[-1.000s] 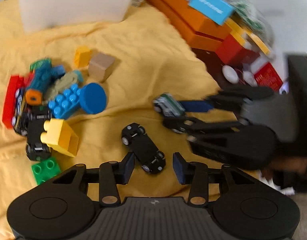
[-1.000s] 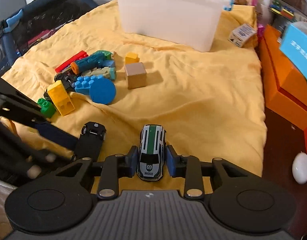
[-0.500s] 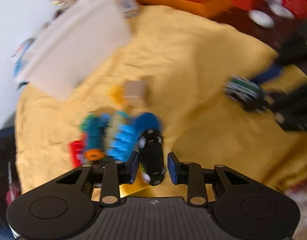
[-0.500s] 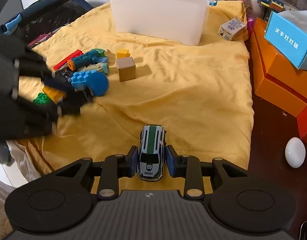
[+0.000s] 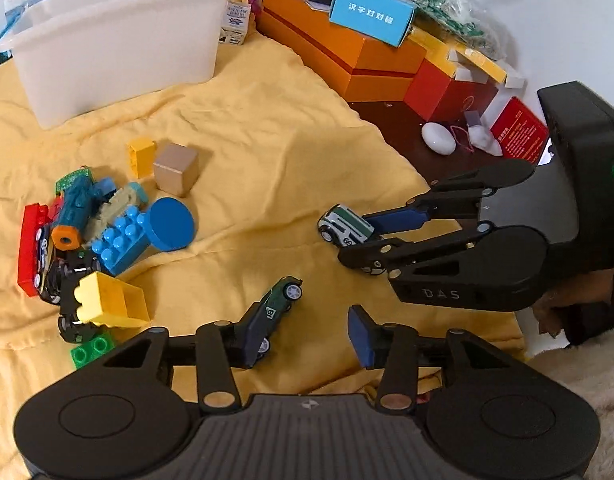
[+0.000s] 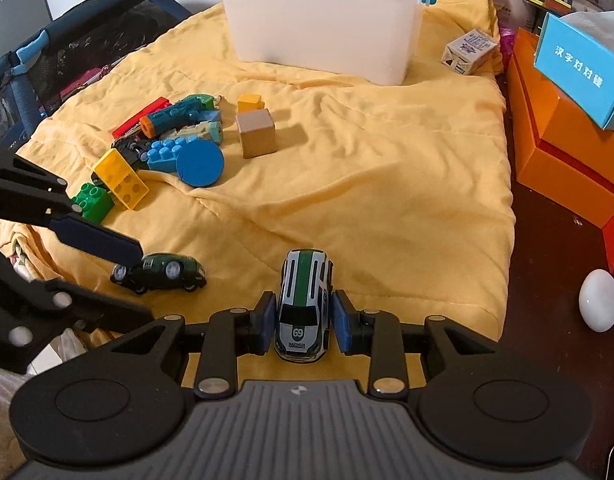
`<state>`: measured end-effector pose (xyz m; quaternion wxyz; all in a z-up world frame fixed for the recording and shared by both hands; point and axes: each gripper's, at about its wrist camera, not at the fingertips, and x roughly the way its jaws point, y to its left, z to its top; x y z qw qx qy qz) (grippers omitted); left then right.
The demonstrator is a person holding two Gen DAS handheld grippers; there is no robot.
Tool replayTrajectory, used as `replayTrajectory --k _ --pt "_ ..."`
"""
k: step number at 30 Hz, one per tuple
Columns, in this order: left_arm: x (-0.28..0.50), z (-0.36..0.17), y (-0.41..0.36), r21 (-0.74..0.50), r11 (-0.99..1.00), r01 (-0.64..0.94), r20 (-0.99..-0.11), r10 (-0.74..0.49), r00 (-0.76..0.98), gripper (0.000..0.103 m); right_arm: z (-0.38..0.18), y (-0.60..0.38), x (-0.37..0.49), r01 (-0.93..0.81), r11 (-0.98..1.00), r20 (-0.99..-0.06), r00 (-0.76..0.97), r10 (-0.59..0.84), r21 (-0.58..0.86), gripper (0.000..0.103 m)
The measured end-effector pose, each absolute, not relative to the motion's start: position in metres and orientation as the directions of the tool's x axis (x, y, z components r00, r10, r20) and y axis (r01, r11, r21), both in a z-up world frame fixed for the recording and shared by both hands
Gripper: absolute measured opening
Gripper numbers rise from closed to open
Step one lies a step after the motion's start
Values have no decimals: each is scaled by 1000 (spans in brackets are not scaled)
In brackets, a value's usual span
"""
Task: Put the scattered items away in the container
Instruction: 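Grasp the green-white car with the right tool while the left tool grasps the white race car, then lower both held cars into the white container and open both tools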
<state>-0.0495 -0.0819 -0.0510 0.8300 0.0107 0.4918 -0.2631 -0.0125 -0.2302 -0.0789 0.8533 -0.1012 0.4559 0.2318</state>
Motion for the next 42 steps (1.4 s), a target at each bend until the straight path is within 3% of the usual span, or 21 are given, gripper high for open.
replayTrajectory --k 5,8,11,14,17,23,24,26,31,35,42 --pt "-52 -69 -90 -314 825 470 -850 -464 247 49 -80 -231 -13 -490 871 -827 472 304 41 34" --pt "-59 -53 -86 -291 816 499 -806 -491 332 50 -80 -232 -15 -496 867 -827 472 305 37 34" --pt "-59 -45 -82 -239 834 497 -780 -470 414 63 -81 -233 -15 -499 865 -830 466 308 41 34" --pt "-47 -63 -84 -218 842 494 -814 -436 384 64 -80 -233 -15 -497 867 -828 468 308 41 37" --pt "-43 -79 -90 -99 860 500 -854 -332 400 53 -80 -231 -17 -505 863 -827 472 304 29 38" --pt "-49 -76 -88 -92 850 519 -840 -346 418 35 -88 -230 -16 -508 861 -825 468 316 42 47" --pt "-48 -74 -84 -125 848 515 -832 -372 412 34 -88 -229 -16 -513 857 -819 475 322 39 46" --pt "-42 -66 -74 -174 854 490 -811 -407 422 33 -87 -226 -15 -519 854 -818 480 318 27 33" --pt "-17 -18 -44 -198 874 444 -735 -432 523 33 -63 -221 -5 -506 862 -788 517 334 33 33" --pt "26 32 -20 -147 899 412 -653 -401 643 33 -35 -210 29 -502 865 -734 584 347 9 33" --pt "139 104 -2 12 962 274 -514 -229 827 33 51 -179 144 -407 913 -543 769 336 -11 33"
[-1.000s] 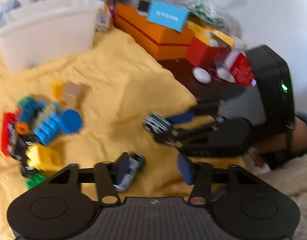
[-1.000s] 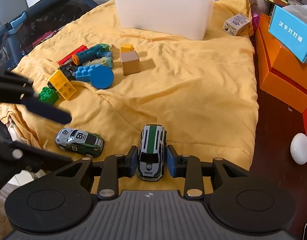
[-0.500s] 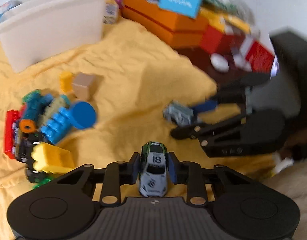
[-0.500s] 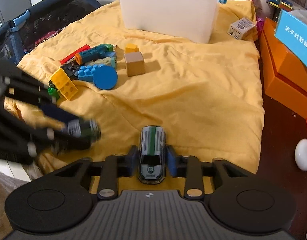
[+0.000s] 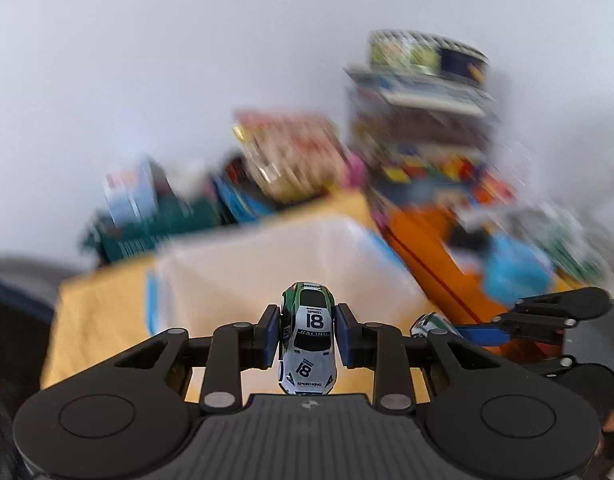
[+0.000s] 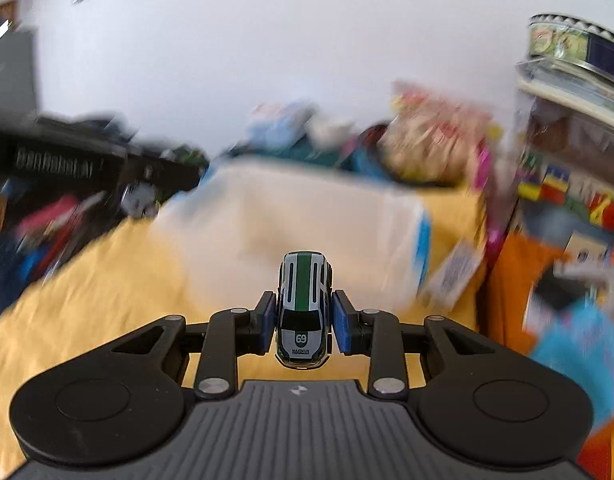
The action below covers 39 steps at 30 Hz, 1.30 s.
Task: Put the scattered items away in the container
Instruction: 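Lower both held cars into the white container and open both tools, then grasp the olive figure with the right tool while the left tool grasps the teal figure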
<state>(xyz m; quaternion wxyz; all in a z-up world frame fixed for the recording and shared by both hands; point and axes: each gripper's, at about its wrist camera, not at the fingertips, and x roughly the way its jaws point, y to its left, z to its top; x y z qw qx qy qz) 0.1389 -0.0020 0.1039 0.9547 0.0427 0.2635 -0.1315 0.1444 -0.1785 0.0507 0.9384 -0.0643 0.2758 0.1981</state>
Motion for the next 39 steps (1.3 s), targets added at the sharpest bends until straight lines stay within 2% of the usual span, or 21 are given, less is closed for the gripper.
replayTrajectory --k 3,5,6,9,13,15,17,19,21,24,26,28,32,35,36,37,39 --pt "188 102 -9 63 968 241 -511 -176 842 34 60 -168 196 -322 946 -529 795 296 46 34" --pt "208 91 -10 96 966 240 -527 -156 835 41 57 -161 213 -289 957 -515 821 245 -5 51" --pt "211 85 -9 88 964 251 -552 -162 818 49 53 -159 216 -285 958 -528 817 232 -19 69" --pt "189 70 4 61 954 295 -580 -206 788 50 45 -168 196 -306 952 -527 807 268 16 67" --pt "131 49 41 -44 941 335 -604 -292 742 51 28 -179 149 -345 937 -548 775 316 51 68" --pt "99 34 62 -98 936 338 -616 -324 718 58 15 -184 122 -364 927 -583 736 344 89 68" --pt "70 13 78 -146 941 305 -661 -322 678 58 -3 -183 97 -408 906 -633 673 383 114 63" --pt "47 -5 85 -165 946 280 -706 -311 636 58 -22 -175 72 -447 888 -689 610 391 108 50" --pt "26 -21 90 -175 949 261 -746 -301 594 58 -40 -163 50 -495 863 -732 551 400 99 43" --pt "4 -34 99 -224 948 227 -771 -315 554 58 -58 -148 36 -544 828 -771 468 432 134 37" --pt "-1 -41 105 -276 939 206 -773 -345 533 58 -55 -134 33 -597 797 -761 477 440 87 37" --pt "-1 -43 102 -270 941 203 -782 -338 524 58 -48 -121 39 -632 775 -746 505 435 24 37" --pt "0 -36 92 -272 933 237 -767 -359 532 58 -53 -109 67 -611 788 -775 457 436 83 37" --pt "5 -34 76 -232 929 290 -771 -357 527 58 -62 -101 80 -632 773 -805 432 406 51 38" --pt "7 -34 71 -218 926 307 -777 -355 520 58 -62 -98 81 -659 751 -807 420 414 42 40" --pt "11 -35 68 -220 921 322 -785 -362 502 58 -61 -94 82 -692 721 -813 400 423 35 52" --pt "21 -38 62 -205 923 325 -807 -347 478 56 -65 -86 82 -762 648 -848 330 415 21 54"
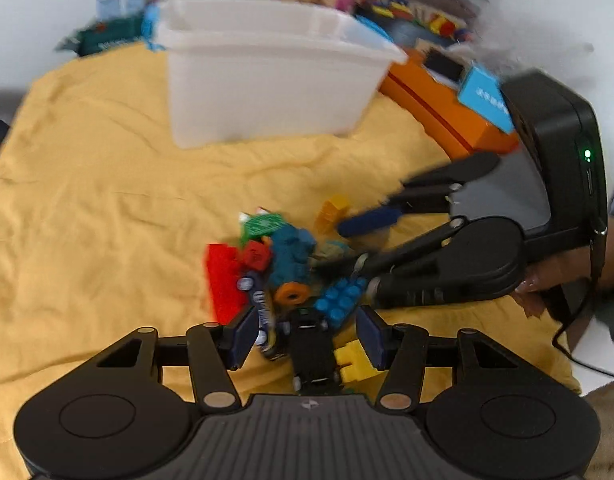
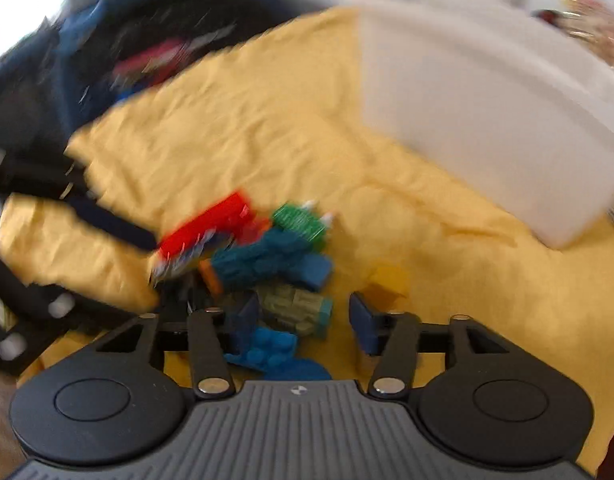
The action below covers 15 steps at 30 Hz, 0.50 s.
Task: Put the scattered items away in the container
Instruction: 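Grasp the olive figure with the right tool while the left tool grasps the teal figure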
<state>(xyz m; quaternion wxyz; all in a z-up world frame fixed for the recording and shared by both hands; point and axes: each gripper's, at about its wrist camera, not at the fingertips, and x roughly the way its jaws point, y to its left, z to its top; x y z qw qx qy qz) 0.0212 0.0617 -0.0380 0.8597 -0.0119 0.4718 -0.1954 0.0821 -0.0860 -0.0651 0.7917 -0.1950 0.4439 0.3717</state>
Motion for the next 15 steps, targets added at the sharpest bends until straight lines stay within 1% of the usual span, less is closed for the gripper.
replayTrajectory --k 2,3,4,5,9,12,15 --pt "32 -40 58 -210 917 340 -807 -359 469 56 -69 -79 78 -827 563 -878 283 387 -18 52" --pt "38 -40 56 -213 914 345 -808 -363 463 56 -73 -74 74 -849 525 -895 279 348 -61 46" --pt "42 -41 54 -208 912 353 -808 -364 463 56 -73 -73 68 -867 490 -892 288 349 -89 36" --pt "47 -42 53 -200 911 362 -811 -361 461 56 -72 -73 65 -878 470 -891 279 358 -87 30" --pt "64 -48 43 -162 906 392 -831 -339 441 52 -69 -73 54 -875 475 -895 282 346 -93 26" --pt "76 -56 34 -118 895 431 -856 -311 413 28 -67 -83 43 -837 543 -887 298 354 -65 24" --pt "77 -62 36 -141 887 440 -879 -317 357 27 -67 -100 29 -781 624 -880 321 349 -37 22"
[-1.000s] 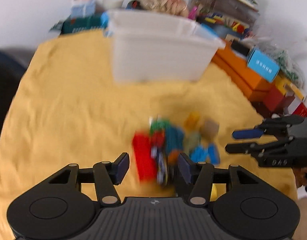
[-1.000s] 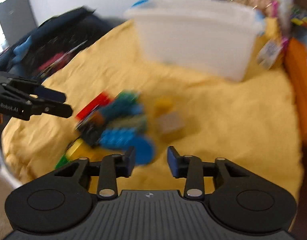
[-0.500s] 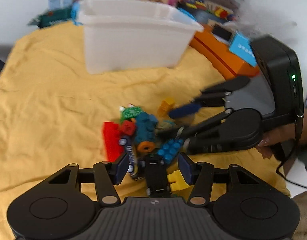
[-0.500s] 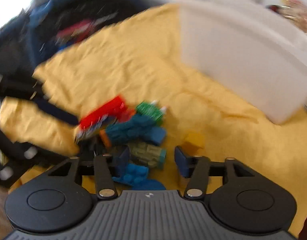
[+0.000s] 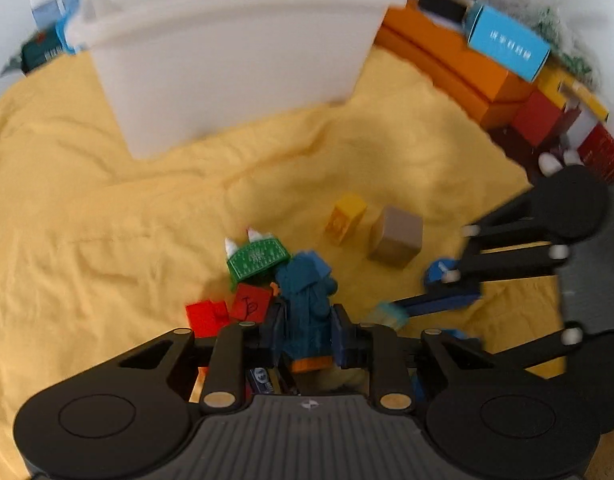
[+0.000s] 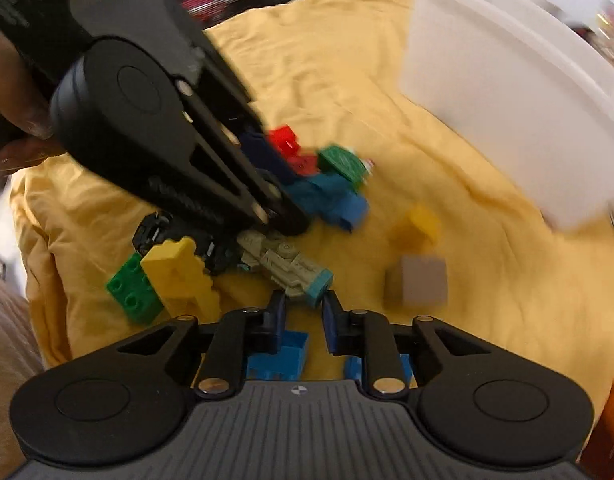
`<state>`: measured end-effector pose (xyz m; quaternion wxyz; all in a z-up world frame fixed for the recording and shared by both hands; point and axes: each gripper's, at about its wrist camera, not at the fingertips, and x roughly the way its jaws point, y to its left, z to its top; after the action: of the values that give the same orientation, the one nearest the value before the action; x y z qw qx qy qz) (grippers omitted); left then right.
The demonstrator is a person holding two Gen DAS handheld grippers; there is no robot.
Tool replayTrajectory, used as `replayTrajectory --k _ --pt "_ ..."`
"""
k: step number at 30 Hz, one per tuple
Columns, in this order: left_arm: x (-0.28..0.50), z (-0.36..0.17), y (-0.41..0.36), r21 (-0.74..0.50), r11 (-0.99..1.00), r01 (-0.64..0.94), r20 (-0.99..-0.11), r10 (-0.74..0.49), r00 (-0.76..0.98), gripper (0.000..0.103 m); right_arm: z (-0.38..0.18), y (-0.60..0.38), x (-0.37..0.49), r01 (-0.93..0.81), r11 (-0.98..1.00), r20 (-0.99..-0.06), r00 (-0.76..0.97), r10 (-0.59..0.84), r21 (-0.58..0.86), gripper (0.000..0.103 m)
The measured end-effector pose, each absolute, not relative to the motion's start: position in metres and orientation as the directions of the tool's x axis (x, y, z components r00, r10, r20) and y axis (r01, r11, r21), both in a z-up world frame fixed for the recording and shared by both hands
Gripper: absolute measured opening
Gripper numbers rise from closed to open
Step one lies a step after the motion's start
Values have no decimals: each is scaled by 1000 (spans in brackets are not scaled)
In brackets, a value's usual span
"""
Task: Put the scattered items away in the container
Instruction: 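Grasp the olive figure with the right tool while the left tool grasps the teal figure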
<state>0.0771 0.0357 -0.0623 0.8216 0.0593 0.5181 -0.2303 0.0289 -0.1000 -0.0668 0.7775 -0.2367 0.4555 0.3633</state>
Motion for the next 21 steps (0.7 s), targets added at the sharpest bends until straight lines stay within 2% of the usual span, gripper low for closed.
replayTrajectory --k 3,6,11,13,17,18,21 --pt "65 -63 44 -186 876 446 -874 -355 332 27 -66 -113 20 -757 653 -871 342 354 -32 24" --pt "55 -64 51 -166 887 430 -885 -327 333 27 -59 -114 21 -772 635 -847 362 390 -38 30" --pt "50 -69 55 -155 884 440 -898 -312 311 27 -58 -87 32 -886 434 -867 338 367 -162 36" --pt "52 -69 55 -155 885 440 -898 -312 309 28 -60 -78 39 -919 350 -889 306 340 -183 42" --pt "55 -68 51 -143 886 441 -905 -298 305 28 -68 -71 50 -966 200 -925 219 310 -161 42" --pt "54 -68 50 -135 886 443 -908 -290 304 28 -68 -71 52 -970 190 -924 208 320 -153 44" --pt "51 -69 49 -129 883 452 -913 -283 294 30 -70 -75 54 -970 206 -917 194 348 -127 43"
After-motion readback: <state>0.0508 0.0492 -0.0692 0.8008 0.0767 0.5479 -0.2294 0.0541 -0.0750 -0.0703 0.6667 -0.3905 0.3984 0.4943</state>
